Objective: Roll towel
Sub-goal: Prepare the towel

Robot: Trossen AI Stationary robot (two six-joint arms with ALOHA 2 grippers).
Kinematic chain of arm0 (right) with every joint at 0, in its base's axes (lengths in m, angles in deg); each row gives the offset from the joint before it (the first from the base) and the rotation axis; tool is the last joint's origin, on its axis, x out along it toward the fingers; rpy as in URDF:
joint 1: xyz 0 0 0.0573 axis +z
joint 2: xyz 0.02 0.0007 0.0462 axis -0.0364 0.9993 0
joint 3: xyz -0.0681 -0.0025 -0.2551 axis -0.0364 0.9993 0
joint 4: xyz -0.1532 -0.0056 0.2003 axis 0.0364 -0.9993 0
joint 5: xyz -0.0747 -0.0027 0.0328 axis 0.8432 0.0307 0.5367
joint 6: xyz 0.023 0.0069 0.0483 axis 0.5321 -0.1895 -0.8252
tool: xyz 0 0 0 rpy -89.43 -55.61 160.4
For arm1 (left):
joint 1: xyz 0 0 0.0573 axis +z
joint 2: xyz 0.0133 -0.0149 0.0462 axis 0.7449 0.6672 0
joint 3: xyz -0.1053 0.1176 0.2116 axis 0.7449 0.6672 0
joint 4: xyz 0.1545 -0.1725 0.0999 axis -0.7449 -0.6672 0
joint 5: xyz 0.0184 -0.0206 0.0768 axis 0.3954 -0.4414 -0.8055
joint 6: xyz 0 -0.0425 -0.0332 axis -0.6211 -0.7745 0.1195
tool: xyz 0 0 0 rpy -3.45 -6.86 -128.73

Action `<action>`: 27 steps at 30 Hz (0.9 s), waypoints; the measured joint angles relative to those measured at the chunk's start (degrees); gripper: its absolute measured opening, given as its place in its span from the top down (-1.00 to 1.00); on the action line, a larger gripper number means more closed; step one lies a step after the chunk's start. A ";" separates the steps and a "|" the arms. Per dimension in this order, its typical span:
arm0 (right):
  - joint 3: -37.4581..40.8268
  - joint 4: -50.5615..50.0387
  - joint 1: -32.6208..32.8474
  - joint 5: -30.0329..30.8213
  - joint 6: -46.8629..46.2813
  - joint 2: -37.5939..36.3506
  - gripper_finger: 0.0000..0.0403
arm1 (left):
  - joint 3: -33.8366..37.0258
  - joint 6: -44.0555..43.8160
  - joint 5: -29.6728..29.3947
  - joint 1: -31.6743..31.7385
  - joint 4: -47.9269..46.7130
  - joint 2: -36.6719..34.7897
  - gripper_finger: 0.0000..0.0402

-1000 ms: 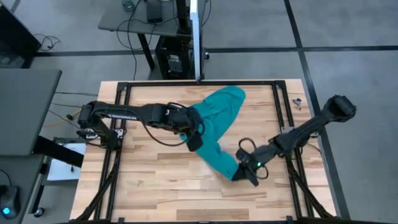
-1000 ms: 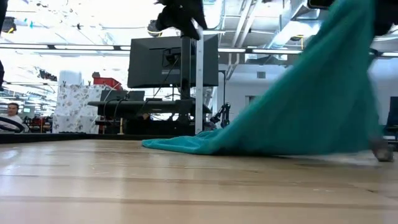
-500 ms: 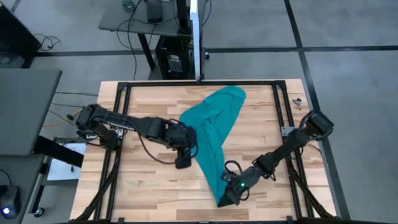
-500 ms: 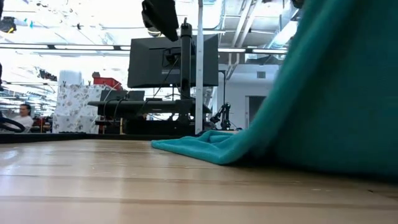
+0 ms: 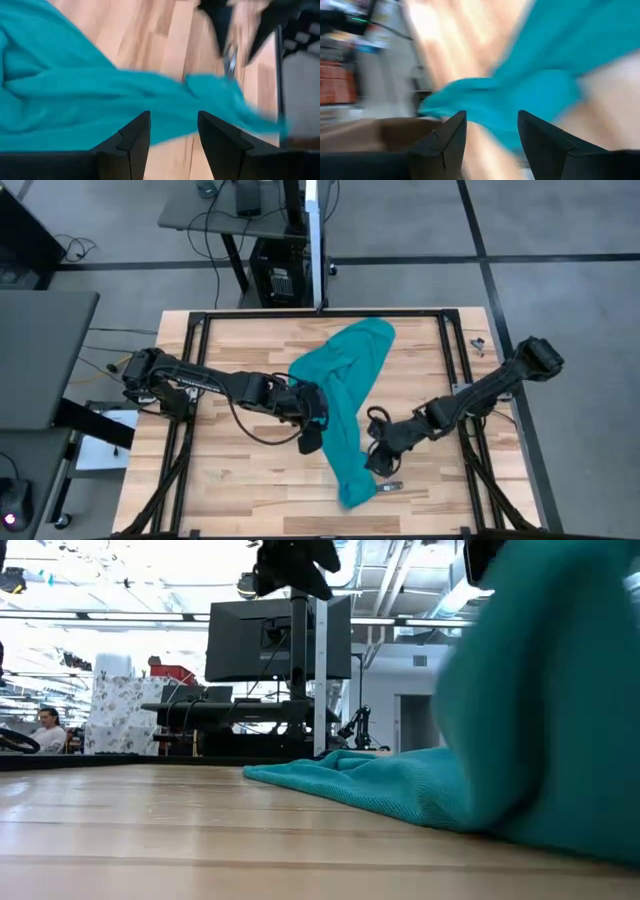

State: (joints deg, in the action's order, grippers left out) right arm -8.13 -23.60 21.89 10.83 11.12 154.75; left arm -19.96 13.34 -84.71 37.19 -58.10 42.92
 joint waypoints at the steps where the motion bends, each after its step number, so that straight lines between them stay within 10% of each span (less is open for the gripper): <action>1: 0.00 -2.03 -0.57 0.82 1.82 -0.23 0.17 | 0.45 -0.42 0.02 0.51 1.65 0.29 0.26; 11: 0.13 -4.71 -7.96 1.64 21.49 1.48 0.18 | 3.23 -9.52 -0.18 0.90 -0.59 7.06 0.26; 27: 0.09 5.29 -34.70 1.60 40.26 15.48 0.18 | 23.97 -28.13 -3.18 1.82 32.41 8.93 0.26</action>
State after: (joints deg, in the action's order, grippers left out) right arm -8.04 -18.31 -12.80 12.43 51.38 170.22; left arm 4.01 -14.80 -87.90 39.00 -25.69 51.85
